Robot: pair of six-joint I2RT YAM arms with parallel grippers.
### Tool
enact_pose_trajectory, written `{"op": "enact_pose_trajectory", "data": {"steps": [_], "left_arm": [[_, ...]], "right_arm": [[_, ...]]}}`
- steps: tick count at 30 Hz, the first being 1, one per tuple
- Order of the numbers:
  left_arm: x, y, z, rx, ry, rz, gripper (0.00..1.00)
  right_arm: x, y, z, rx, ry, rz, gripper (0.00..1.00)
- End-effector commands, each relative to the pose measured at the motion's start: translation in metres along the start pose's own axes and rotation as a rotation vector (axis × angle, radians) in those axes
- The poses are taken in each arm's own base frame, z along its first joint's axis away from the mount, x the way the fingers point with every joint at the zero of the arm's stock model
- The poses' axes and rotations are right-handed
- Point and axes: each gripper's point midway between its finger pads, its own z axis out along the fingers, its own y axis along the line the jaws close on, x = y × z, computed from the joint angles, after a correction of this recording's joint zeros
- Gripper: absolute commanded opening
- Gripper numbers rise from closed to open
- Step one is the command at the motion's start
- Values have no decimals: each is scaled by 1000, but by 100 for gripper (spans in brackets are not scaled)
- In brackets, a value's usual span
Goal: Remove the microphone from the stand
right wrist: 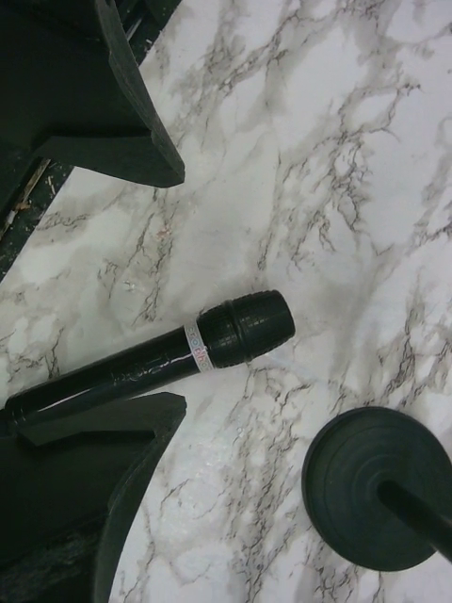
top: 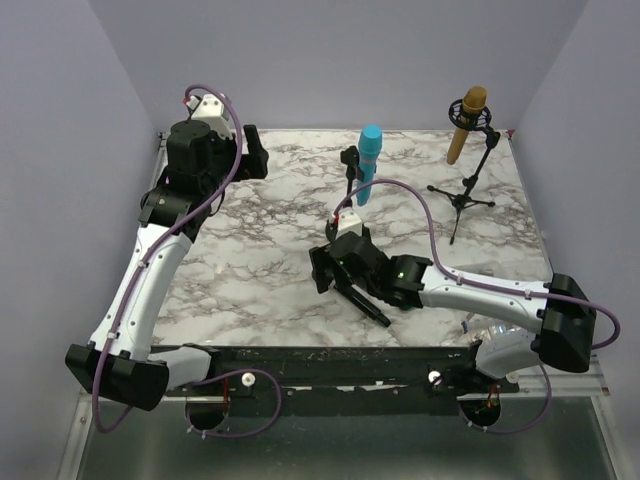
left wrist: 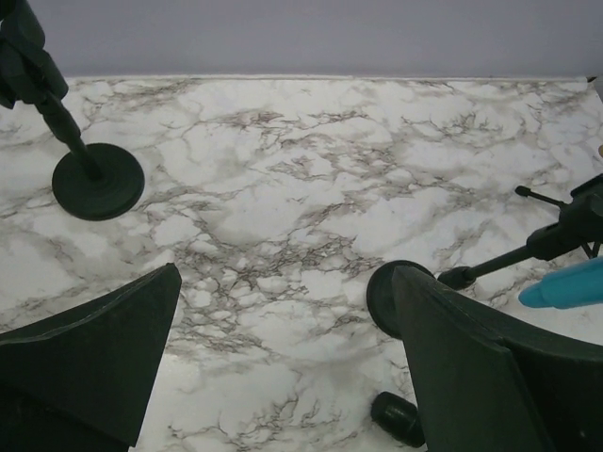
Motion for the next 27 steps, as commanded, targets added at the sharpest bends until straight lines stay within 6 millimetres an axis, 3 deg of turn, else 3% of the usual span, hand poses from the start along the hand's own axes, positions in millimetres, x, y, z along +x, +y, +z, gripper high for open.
{"op": "enact_pose_trajectory", "data": {"steps": [1,10,15,18,22,27], "left_arm": [[-25,-8,-12,-8,-111,47,98],[-30,-22,-27,35,-173,59,98],[-31,-36,-33,111,-173,55,98],[-30,-54,-38,220,-172,64,98],[-29,-74,-44,334,-170,68,98],[-29,-80,-48,373,-176,65,98]], "right_arm": [[-14,-29,-3,129,-82,74,100],[-58,-79,-25,211,-210,152,100],[-101,-105,-34,232,-283,151,100],[-133,-117,-43,223,-344,129,100],[-176,-123,-59,196,-439,109,100],[-208,-102,-68,83,-503,42,100]]}}
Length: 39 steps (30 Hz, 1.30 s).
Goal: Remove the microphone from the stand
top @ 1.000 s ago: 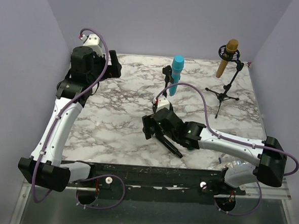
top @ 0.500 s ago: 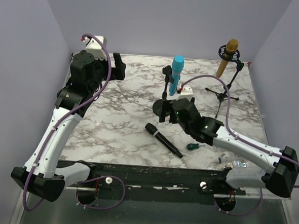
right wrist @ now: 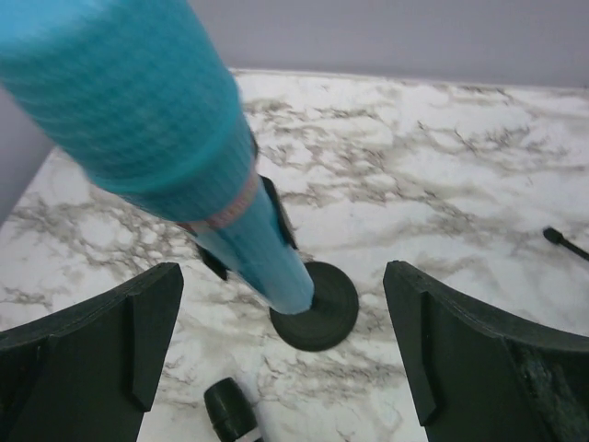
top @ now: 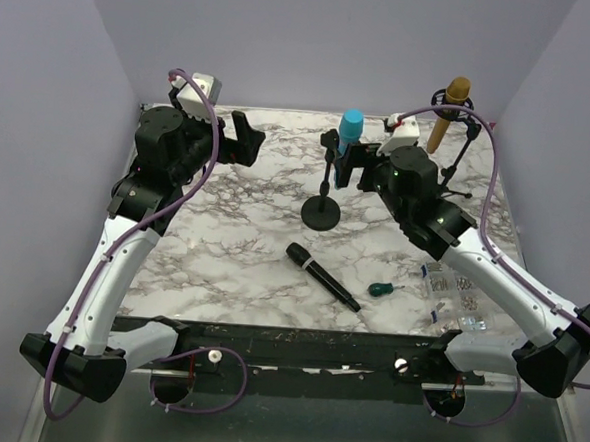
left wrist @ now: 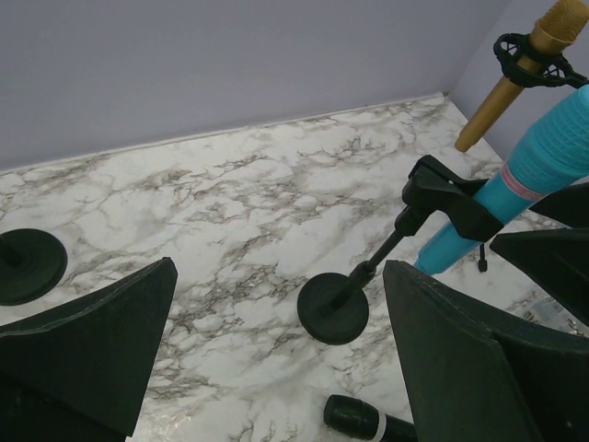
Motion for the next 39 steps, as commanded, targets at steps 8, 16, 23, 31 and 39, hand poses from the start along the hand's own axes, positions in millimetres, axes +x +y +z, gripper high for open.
{"op": "enact_pose_trajectory", "data": {"steps": [8,16,23,31,39], "left_arm": [[-7,-24,-4,126,-34,-2,98],[-6,-24,-3,125,-34,-8,97],[-7,-25,-4,130,-32,-6,97],[-10,-26,-7,134,-43,-6,96],[-12,-26,-9,126,-51,-5,96]], "right_arm": [[-56,33,13,-119,-119,-98,100],[-68,41,13,-159,-191,-83,92],[-59,50,24,-192,-164,-119,72],[-64,62,32,-231,-183,-132,41],[-81,80,41,-291,-214,-159,18]]}}
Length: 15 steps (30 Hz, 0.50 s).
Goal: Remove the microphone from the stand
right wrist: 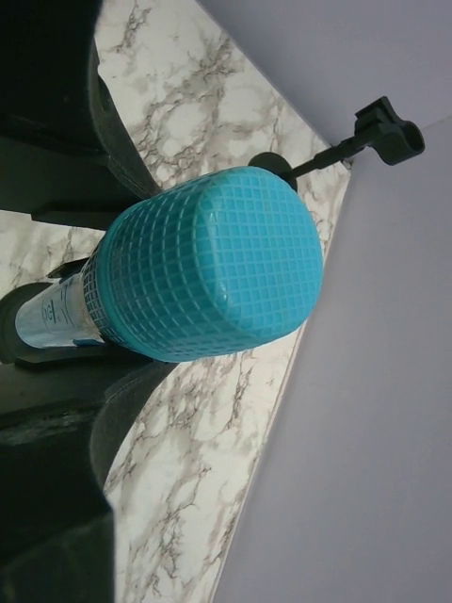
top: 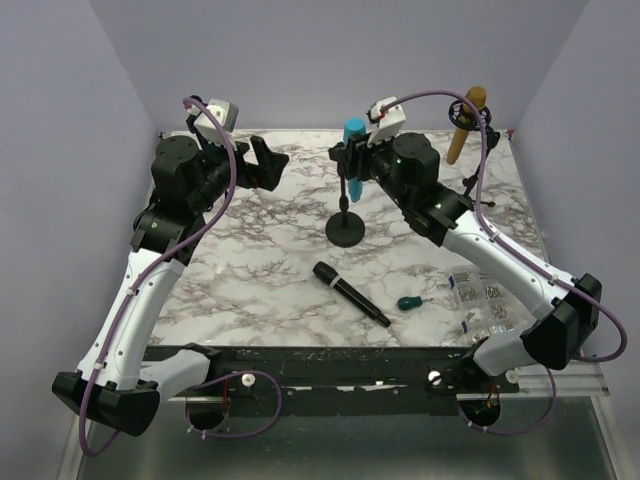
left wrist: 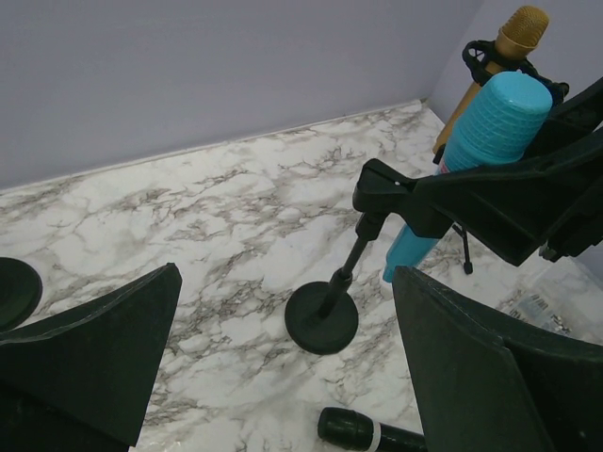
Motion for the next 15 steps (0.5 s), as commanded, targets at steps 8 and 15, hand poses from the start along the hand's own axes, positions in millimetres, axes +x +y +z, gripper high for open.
{"op": "enact_pose_trajectory", "data": {"steps": [8,15], "left_arm": [[-8,2,-7,-30,-32,11,97],[-16,27,-20,-183,-68,18,96]], "right_arm": [[-44,60,24,-287,-91,57,7],[-58,101,23,-502,-107,103,1]]}}
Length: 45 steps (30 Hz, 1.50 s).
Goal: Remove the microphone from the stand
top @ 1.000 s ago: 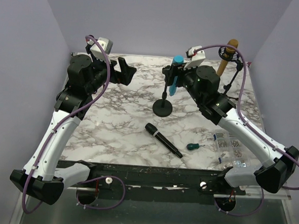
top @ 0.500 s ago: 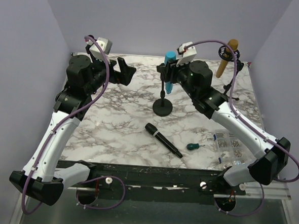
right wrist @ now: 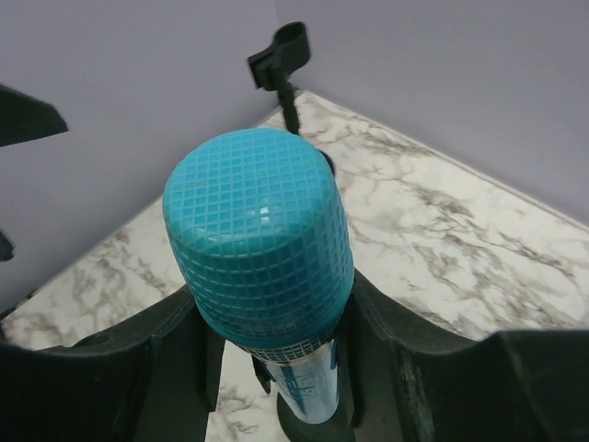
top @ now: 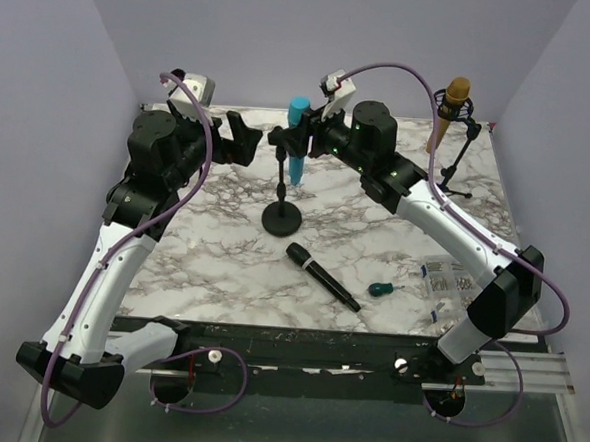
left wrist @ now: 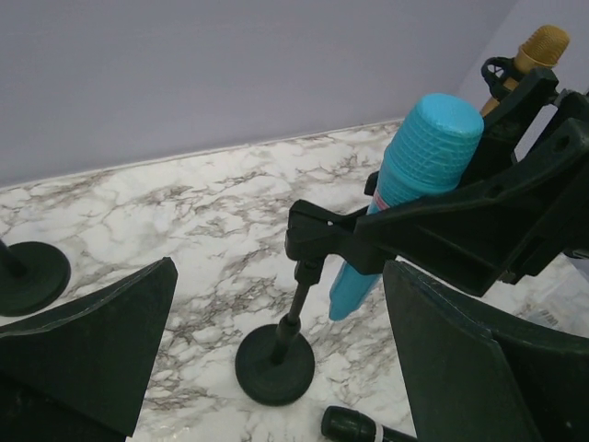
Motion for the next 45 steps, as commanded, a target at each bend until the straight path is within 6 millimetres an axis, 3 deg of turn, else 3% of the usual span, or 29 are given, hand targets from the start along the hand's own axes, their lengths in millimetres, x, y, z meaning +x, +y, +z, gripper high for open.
{"op": "enact_pose_trajectory", "data": {"steps": [1,9,12,18,24,30,34,38,39,40,45], "left_arm": [[-13,24,-17,-154,-57,21,97],[-33,60,-41,-314,-141,48,98],[-33,61,-53,-325,-145,51,98],[-15,49,-93,-249,-134,-62,99],[29,35,-121,-200,-54,-81,99],[73,9,-121,-17,27,-88,99],[89,0,-117,60,51,-97,98],[96,3,-115,55,54,-104,99],[97,5,-115,45,56,-109,99],[98,7,-114,31,58,-115,98],[103,19,-121,-49,48,-121,99]], "right_arm": [[-49,52,-4,-265,-116,25,1],[-15,136,-4,-532,-71,-133,1],[-11,151,-1,-558,-75,-161,1],[-9,161,-3,-608,-78,-127,1],[4,158,-4,-601,-54,-105,1],[12,153,-10,-575,-40,-106,4],[17,152,-13,-578,-33,-122,3],[23,145,-9,-555,-7,-118,3],[22,144,-7,-542,-3,-107,5],[21,142,-6,-527,-1,-98,14],[13,123,1,-381,31,-17,69]]}}
